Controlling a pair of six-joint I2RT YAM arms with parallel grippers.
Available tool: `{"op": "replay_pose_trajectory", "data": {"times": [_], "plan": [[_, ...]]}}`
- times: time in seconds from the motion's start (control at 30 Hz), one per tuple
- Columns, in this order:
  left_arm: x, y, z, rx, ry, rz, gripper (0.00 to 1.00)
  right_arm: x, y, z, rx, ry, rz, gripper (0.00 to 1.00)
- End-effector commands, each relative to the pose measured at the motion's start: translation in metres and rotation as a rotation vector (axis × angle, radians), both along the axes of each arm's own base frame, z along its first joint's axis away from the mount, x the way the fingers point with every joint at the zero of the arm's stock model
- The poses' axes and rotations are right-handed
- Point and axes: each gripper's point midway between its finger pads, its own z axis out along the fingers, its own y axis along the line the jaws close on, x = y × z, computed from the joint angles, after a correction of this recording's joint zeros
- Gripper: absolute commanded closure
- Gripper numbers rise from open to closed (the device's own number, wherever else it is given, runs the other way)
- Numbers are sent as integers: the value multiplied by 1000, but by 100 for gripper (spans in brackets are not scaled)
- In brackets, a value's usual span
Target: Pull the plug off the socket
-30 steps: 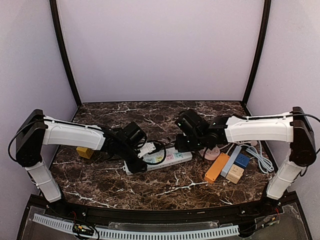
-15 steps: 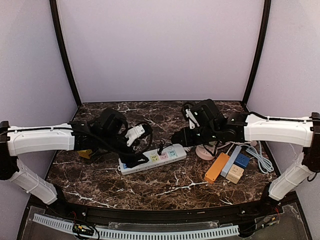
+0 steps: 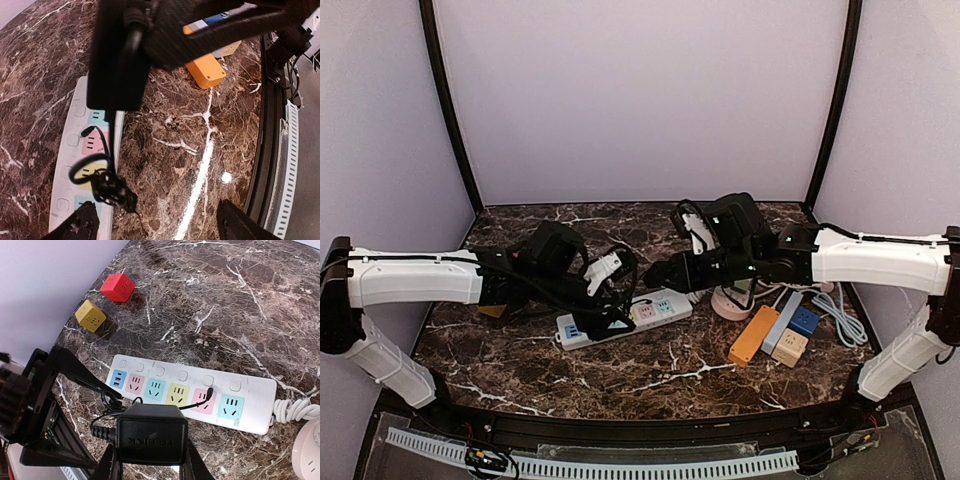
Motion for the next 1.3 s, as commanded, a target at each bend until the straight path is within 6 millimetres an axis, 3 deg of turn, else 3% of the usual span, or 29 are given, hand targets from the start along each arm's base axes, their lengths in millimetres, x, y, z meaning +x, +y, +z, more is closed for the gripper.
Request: {"op": "replay_pose_trajectory", "data": {"times": [0.0, 0.2, 0.37, 0.53, 0.67, 0.77, 0.9, 0.97, 1.07, 1.27], "plan": [[13, -10, 17, -34, -32, 40, 25, -9, 19, 23, 73, -40, 78, 100], [19, -11, 13, -17, -39, 62, 43, -13, 22, 22, 73, -36, 97, 100], [19, -11, 14, -29, -10, 94, 79, -12, 19, 20, 67, -37, 83, 100], [20, -6, 18, -30, -17, 114, 99, -7, 11, 13, 37, -38, 34, 100], [19, -3, 27, -41, -5, 132, 99, -6, 5, 3, 9, -27, 9, 90], [20, 0, 36, -41, 11, 162, 99, -8, 2, -2, 1, -20, 6, 69], [26, 4, 51, -56, 43, 197, 99, -10, -4, 1, 7, -29, -3, 33], [32, 8, 60, -75, 60, 217, 99, -9, -8, 5, 10, -38, -12, 21], [41, 15, 73, -116, 90, 243, 99, -10, -16, 8, 15, -46, -31, 13], [71, 51, 81, -104, 80, 346, 99, -9, -34, 10, 19, -59, -85, 9]]}}
